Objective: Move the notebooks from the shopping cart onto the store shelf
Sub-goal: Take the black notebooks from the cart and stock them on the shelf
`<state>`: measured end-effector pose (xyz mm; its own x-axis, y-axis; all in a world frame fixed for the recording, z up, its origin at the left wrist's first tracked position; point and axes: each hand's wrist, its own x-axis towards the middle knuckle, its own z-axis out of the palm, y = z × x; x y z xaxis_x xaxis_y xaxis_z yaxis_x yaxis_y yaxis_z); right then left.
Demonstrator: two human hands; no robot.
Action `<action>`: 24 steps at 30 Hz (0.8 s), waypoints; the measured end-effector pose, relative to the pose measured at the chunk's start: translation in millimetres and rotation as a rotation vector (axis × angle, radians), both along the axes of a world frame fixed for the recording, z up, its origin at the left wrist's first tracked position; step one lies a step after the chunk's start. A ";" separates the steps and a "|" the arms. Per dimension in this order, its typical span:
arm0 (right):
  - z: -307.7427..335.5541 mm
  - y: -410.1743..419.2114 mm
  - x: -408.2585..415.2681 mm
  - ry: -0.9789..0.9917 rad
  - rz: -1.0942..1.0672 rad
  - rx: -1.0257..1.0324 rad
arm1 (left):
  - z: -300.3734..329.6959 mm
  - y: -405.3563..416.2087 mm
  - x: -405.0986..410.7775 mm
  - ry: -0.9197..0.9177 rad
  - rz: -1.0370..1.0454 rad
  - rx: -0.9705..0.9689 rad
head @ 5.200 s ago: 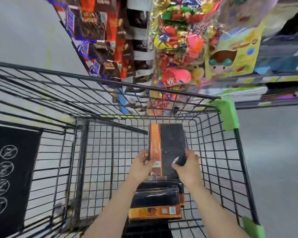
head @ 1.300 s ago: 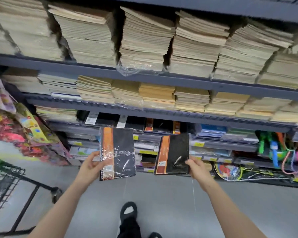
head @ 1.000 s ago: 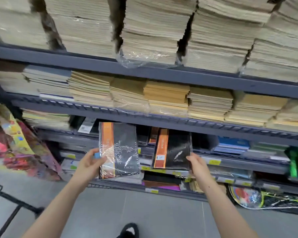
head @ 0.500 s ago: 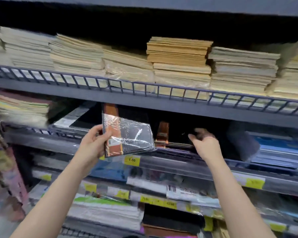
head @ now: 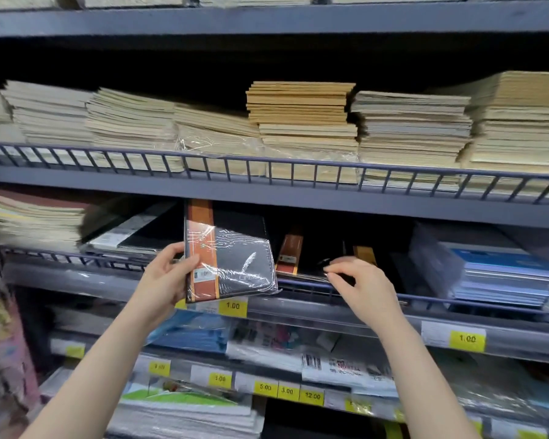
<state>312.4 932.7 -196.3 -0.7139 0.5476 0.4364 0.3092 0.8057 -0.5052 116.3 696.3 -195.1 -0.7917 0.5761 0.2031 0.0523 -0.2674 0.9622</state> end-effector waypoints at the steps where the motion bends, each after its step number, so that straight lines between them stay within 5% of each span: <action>1: -0.8 0.7 0.7 -0.001 0.009 0.006 | 1.4 -1.2 1.6 0.011 -0.002 -0.013; 14: 7.5 -18.8 -13.4 -0.181 0.008 0.398 | 0.9 -26.1 6.7 0.027 0.026 -0.046; 21: 11.4 -20.0 -8.8 -0.222 0.046 0.382 | -2.1 -25.6 7.9 0.013 0.037 -0.057; 24: 15.0 -31.5 2.9 -0.068 0.060 0.202 | 1.0 -13.0 20.5 0.015 0.001 -0.043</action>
<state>315.3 901.3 -181.3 -0.7741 0.4099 0.4824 0.2860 0.9063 -0.3112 136.8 683.2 -194.0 -0.7893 0.5840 0.1895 0.0665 -0.2255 0.9720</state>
